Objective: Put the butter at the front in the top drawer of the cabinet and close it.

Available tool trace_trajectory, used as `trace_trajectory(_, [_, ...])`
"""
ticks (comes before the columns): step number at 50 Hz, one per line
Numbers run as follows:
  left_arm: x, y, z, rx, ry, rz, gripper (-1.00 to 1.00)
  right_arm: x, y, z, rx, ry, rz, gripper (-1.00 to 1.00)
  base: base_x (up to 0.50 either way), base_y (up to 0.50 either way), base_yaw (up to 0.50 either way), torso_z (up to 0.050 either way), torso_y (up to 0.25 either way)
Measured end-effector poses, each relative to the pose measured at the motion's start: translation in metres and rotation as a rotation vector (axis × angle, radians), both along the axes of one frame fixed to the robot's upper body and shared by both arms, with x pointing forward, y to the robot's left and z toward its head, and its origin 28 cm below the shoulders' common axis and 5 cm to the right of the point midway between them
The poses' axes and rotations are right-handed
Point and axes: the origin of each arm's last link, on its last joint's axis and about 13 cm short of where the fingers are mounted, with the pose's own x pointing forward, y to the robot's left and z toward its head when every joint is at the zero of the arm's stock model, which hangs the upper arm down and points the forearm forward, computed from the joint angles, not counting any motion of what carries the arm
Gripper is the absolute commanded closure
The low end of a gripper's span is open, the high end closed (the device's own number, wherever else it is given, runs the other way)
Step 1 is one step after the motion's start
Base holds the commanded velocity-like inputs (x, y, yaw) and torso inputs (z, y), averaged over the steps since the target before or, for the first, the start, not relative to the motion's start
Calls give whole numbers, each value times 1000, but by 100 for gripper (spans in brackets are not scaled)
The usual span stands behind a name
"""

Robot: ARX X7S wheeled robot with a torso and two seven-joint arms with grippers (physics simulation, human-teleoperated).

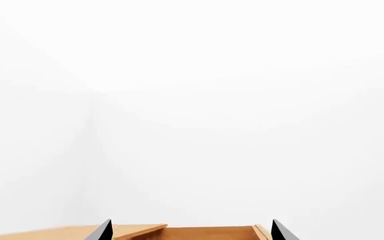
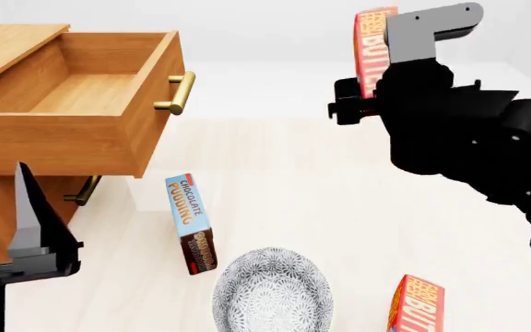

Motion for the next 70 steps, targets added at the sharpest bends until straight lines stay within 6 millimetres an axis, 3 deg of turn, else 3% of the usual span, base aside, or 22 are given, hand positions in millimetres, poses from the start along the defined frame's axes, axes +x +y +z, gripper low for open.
trace_trajectory(4, [0,-2,-4,20,24,-8,-100,-13,-2,8,-98,-70,57,100,0,0,0,0,0])
trace_trajectory(7, [3,-2,3,47,48,-18,-100,-22,-5,13,-190,-122,87,100,0,0,0,0,3])
trace_trajectory(24, [35,-2,107,402,111,-88,-100,-53,-29,26,-625,-340,84,100,0,0,0,0,1])
trace_trajectory(37, [56,-9,164,723,49,-30,-100,-67,-47,38,-775,-416,98,100,0,0,0,2,2])
trace_trajectory(44, [65,-14,179,820,27,-3,-100,-70,-52,40,-783,-403,125,100,0,0,0,0,0])
trace_trajectory(70, [89,-32,201,1087,-67,15,-100,-81,-66,51,-1136,-399,183,100,0,0,0,0,2])
